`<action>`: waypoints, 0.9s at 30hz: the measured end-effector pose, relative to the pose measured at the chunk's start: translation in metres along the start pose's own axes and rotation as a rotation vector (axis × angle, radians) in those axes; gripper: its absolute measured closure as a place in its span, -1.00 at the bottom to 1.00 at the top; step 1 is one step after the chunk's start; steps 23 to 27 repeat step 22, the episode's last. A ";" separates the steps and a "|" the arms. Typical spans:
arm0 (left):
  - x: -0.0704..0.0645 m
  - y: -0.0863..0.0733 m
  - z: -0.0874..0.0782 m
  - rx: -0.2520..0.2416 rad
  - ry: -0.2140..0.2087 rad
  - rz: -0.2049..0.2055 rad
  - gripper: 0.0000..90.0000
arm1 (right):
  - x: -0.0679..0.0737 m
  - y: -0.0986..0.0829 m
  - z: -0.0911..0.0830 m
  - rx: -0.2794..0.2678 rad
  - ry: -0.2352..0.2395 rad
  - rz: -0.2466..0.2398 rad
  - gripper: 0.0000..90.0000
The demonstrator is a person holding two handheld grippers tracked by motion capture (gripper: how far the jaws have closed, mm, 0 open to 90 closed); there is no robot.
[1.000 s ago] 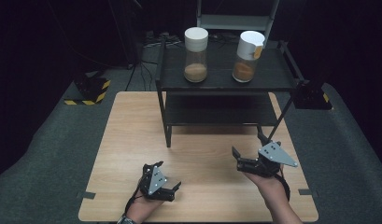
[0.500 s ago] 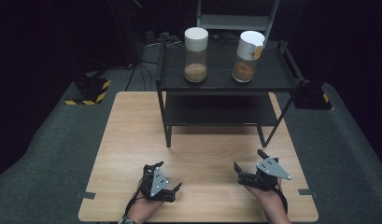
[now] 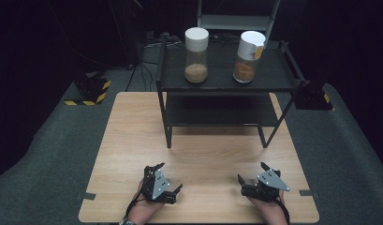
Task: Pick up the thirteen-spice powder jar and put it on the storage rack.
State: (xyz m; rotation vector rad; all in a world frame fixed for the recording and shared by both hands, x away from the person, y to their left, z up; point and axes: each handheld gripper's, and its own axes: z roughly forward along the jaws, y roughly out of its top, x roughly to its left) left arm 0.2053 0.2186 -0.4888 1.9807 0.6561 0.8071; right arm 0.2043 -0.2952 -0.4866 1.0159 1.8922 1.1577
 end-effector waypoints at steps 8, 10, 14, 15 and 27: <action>0.000 -0.001 0.000 -0.004 -0.002 -0.005 -0.99 | 0.008 0.007 -0.003 0.068 -0.046 -0.068 -1.00; 0.001 -0.001 0.000 -0.003 -0.003 -0.004 -0.99 | 0.008 0.009 -0.003 0.085 -0.043 -0.077 -1.00; 0.001 0.000 0.000 0.002 -0.003 -0.005 -0.98 | 0.006 0.009 -0.004 0.095 -0.022 -0.104 -1.00; 0.001 0.001 0.001 0.004 -0.004 -0.007 -0.98 | 0.006 0.009 -0.004 0.091 -0.018 -0.109 -1.00; 0.004 -0.001 0.000 -0.002 -0.009 -0.022 -0.98 | 0.007 0.004 -0.008 0.065 -0.012 -0.125 -1.00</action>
